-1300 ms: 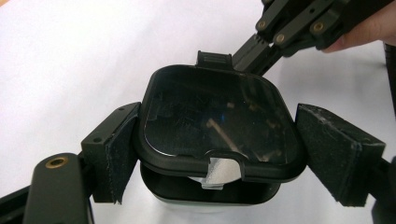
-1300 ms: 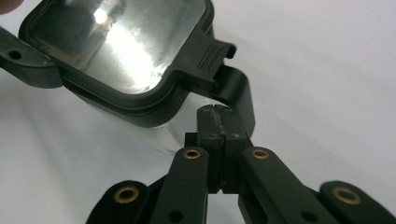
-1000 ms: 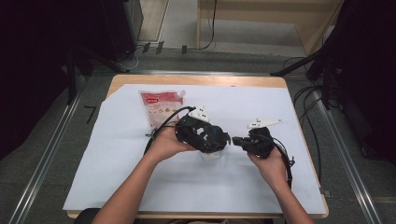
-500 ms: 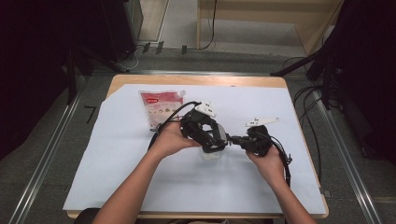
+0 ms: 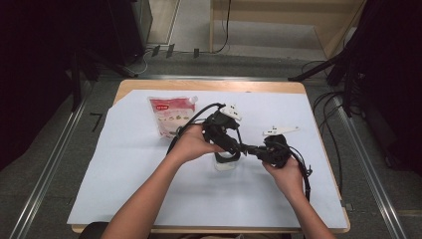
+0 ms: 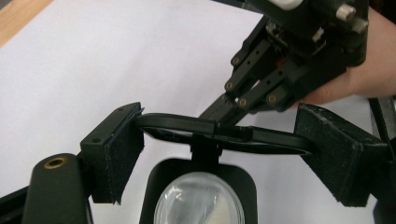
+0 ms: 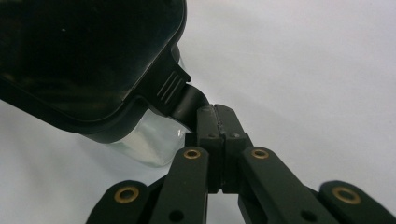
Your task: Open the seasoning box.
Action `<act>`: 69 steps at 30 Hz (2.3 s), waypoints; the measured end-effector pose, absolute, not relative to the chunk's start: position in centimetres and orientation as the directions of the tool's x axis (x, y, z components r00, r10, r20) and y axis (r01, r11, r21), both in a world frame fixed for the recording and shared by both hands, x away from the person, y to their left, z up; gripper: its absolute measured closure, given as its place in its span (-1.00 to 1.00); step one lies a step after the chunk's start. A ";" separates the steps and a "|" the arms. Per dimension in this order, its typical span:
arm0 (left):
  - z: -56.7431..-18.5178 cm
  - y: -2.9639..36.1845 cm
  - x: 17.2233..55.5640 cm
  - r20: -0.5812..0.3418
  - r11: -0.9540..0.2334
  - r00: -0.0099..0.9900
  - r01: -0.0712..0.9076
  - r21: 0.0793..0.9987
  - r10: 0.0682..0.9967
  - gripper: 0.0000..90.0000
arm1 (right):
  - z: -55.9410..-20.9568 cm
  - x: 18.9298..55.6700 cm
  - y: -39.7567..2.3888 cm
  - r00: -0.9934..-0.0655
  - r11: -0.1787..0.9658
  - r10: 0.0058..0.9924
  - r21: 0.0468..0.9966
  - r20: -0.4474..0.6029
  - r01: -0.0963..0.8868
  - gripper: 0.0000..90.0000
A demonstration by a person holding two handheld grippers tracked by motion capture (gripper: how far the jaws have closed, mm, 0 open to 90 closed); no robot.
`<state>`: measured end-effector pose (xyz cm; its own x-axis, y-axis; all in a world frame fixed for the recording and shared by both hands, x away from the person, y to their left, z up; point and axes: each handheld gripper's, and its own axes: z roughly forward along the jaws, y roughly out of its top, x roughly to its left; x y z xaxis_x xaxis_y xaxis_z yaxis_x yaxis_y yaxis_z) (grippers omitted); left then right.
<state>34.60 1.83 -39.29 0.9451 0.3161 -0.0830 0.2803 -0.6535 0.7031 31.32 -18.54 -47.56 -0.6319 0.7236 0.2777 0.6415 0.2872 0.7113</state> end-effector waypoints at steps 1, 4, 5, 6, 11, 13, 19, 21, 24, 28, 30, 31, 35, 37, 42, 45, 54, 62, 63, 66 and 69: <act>-39.3 1.6 34.7 -0.086 -0.656 0.947 0.278 0.702 0.309 -0.60 | -47.6 31.3 -18.5 -0.632 0.287 0.724 0.711 0.277 0.642 1.00; -39.3 1.1 35.0 -0.090 -0.656 0.950 0.274 0.703 0.299 -0.61 | -47.6 31.3 -18.6 -0.632 0.285 0.722 0.713 0.280 0.641 1.00; -39.3 0.9 35.1 -0.091 -0.655 0.950 0.273 0.705 0.298 -0.62 | -47.6 31.3 -18.6 -0.632 0.284 0.722 0.713 0.281 0.641 1.00; -39.4 0.7 35.2 -0.095 -0.654 0.952 0.272 0.706 0.292 -0.62 | -47.6 31.2 -18.6 -0.632 0.284 0.722 0.714 0.281 0.641 1.00; -39.4 0.6 35.1 -0.091 -0.653 0.952 0.268 0.708 0.291 -0.63 | -47.5 31.2 -18.7 -0.638 0.284 0.717 0.716 0.283 0.637 1.00; -39.2 0.8 35.0 -0.078 -0.659 0.954 0.257 0.707 0.289 -0.62 | -47.5 31.2 -18.7 -0.640 0.288 0.717 0.719 0.276 0.633 1.00; -38.3 1.8 34.5 -0.083 -0.648 0.953 0.261 0.716 0.292 -0.65 | -47.5 31.2 -18.6 -0.637 0.282 0.718 0.719 0.280 0.635 1.00; -38.1 2.3 34.3 -0.083 -0.648 0.954 0.258 0.717 0.289 -0.65 | -47.5 31.2 -18.6 -0.637 0.282 0.719 0.719 0.280 0.635 1.00; -37.9 3.1 33.9 -0.091 -0.650 0.956 0.257 0.715 0.277 -0.63 | -47.6 31.2 -18.7 -0.638 0.281 0.717 0.720 0.283 0.635 1.00; -38.2 3.9 33.8 -0.092 -0.653 0.956 0.259 0.712 0.279 -0.53 | -47.6 31.2 -18.7 -0.639 0.282 0.715 0.720 0.283 0.634 1.00; -38.4 4.1 33.9 -0.101 -0.649 0.953 0.270 0.711 0.286 -0.35 | -47.6 31.2 -18.7 -0.638 0.282 0.716 0.719 0.283 0.635 1.00; -38.6 4.1 33.9 -0.109 -0.644 0.952 0.275 0.714 0.286 -0.21 | -47.5 31.2 -18.7 -0.639 0.283 0.716 0.719 0.283 0.635 1.00; -38.9 3.7 34.0 -0.138 -0.635 0.953 0.284 0.719 0.270 0.27 | -47.5 31.1 -18.7 -0.635 0.280 0.717 0.716 0.286 0.639 1.00; -39.1 3.4 34.1 -0.133 -0.632 0.955 0.276 0.724 0.265 0.41 | -47.5 31.1 -18.7 -0.636 0.281 0.717 0.716 0.286 0.639 1.00; -39.4 2.4 34.1 -0.121 -0.635 0.957 0.268 0.725 0.265 0.69 | -47.5 31.0 -18.7 -0.638 0.281 0.717 0.720 0.282 0.634 1.00; -39.4 2.1 34.3 -0.134 -0.628 0.954 0.278 0.727 0.268 0.81 | -47.5 30.9 -18.7 -0.637 0.280 0.718 0.722 0.280 0.632 1.00; -39.9 1.5 34.6 -0.175 -0.619 0.950 0.303 0.725 0.260 0.86 | -47.4 30.9 -18.6 -0.635 0.276 0.722 0.728 0.274 0.628 1.00; -39.6 2.8 34.4 -0.190 -0.604 0.945 0.316 0.732 0.265 0.68 | -46.9 30.3 -19.1 -0.644 0.285 0.718 0.732 0.265 0.618 1.00; -39.6 3.0 34.4 -0.195 -0.600 0.944 0.321 0.732 0.267 0.66 | -46.7 30.1 -19.4 -0.643 0.278 0.716 0.735 0.271 0.619 1.00; -39.4 4.1 34.5 -0.186 -0.594 0.943 0.321 0.738 0.277 0.66 | -46.5 29.3 -19.9 -0.642 0.267 0.710 0.733 0.289 0.626 0.95; -39.5 5.1 34.5 -0.192 -0.578 0.935 0.336 0.743 0.297 0.59 | -46.4 28.3 -19.9 -0.651 0.273 0.700 0.731 0.294 0.625 0.89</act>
<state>34.53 5.06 -39.48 0.9355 0.2965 -0.1922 0.3361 -0.5784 0.7433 28.35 -19.91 -46.44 -0.6507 0.7000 0.2942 0.6247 0.2733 0.7315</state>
